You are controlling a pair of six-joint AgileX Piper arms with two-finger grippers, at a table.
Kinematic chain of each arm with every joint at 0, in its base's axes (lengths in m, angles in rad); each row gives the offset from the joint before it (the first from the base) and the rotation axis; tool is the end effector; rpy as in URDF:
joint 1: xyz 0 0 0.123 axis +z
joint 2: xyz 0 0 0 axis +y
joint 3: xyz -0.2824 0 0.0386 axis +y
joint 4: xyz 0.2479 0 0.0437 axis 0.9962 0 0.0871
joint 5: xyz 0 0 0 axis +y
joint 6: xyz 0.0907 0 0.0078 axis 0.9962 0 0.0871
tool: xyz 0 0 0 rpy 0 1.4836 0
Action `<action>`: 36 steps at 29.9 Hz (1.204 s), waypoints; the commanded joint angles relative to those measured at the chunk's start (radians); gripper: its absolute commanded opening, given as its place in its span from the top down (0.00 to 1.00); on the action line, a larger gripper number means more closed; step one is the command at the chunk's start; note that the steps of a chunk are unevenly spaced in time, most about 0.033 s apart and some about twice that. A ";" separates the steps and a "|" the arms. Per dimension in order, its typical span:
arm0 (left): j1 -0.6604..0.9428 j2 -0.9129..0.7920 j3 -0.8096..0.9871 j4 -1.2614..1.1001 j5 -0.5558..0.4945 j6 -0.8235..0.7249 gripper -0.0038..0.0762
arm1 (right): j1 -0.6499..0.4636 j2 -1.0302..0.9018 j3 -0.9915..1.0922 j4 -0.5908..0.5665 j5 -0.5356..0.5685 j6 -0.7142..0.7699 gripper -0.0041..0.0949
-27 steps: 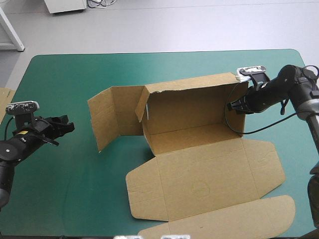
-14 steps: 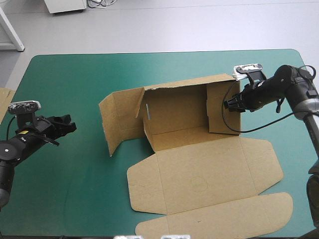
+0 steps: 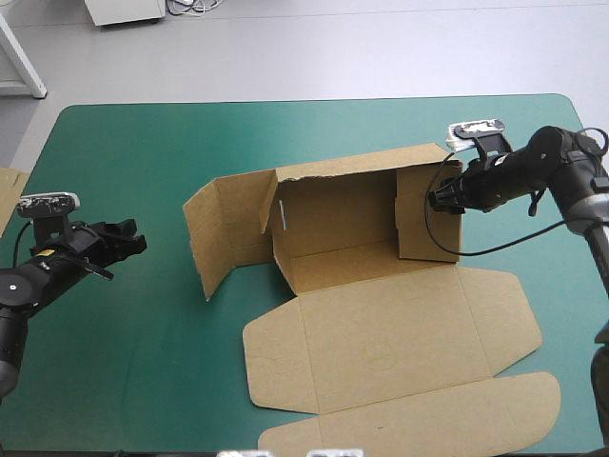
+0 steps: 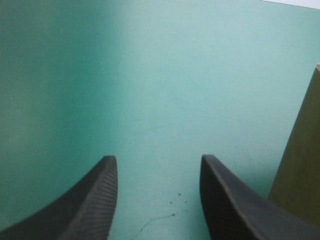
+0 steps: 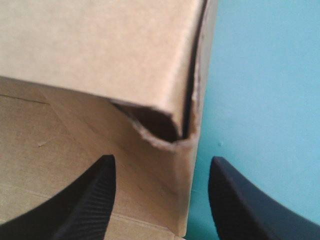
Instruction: Fold the box
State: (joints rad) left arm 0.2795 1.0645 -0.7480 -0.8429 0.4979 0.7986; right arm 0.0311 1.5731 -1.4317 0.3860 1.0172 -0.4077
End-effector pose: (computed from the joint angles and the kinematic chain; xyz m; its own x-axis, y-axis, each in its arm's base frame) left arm 0.2178 0.0286 0.3067 -0.5231 -0.1304 -0.8422 0.0402 0.9833 -0.1772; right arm 0.3336 0.0396 0.3394 -0.8059 -0.2108 -0.5532 -0.3572 0.9183 0.1705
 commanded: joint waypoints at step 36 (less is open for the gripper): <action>-0.043 -0.002 -0.026 -0.055 -0.025 0.052 0.49 | 0.001 -0.313 0.849 1.007 -0.708 -1.095 0.97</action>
State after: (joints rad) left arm 0.2424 1.0785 -0.7480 -0.8439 0.4991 0.8461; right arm 0.0311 1.2776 -0.5614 1.3574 0.2723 -1.4686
